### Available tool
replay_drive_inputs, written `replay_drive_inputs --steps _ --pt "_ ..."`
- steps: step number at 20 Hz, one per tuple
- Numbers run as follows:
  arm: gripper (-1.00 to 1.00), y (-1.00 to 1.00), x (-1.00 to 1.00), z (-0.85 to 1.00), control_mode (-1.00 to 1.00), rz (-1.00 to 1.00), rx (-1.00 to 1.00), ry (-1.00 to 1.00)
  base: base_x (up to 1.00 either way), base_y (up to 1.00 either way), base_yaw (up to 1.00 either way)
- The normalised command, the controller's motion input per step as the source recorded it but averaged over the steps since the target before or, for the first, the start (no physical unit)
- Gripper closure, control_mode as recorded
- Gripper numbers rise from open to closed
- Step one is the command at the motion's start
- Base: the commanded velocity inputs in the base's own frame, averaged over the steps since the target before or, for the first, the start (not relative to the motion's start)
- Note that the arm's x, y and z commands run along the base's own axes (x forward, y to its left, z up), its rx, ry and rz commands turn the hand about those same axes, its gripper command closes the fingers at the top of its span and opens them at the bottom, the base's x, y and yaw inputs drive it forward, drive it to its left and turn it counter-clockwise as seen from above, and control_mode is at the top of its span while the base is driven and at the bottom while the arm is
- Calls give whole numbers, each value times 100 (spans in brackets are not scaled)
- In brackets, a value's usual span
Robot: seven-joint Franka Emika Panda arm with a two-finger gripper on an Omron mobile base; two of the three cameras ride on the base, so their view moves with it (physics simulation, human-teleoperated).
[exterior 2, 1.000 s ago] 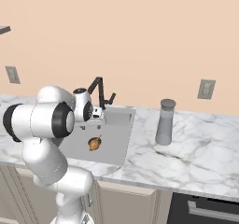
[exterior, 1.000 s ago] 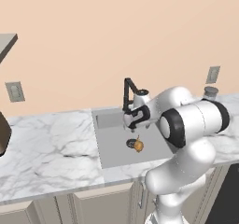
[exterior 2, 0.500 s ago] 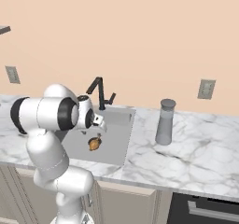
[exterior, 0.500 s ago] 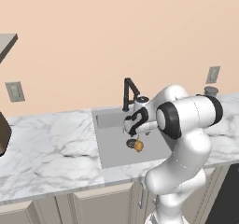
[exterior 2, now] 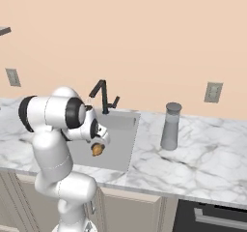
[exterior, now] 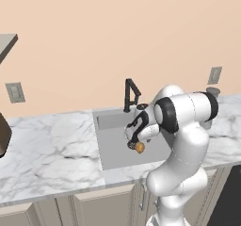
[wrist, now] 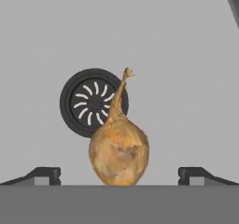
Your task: Turn on the sink faucet. Then move the onion from the counter to the sink. Turn off the sink. Move the vegetable from the sink to the pot next to the stove. Finally move the pot to the front right burner.
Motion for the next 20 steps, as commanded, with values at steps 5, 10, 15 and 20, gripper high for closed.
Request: replay_drive_inputs --steps 5,10,15,20 --pt "-100 0 0 -22 -100 -7 0 -2 0 0 0" --pt "-100 0 0 -19 -100 -4 0 -1 0 0 0" --pt "-100 0 0 -20 -100 -2 0 -1 0 0 0" --pt "-100 0 7 -21 -100 -1 0 0 0 0 0"
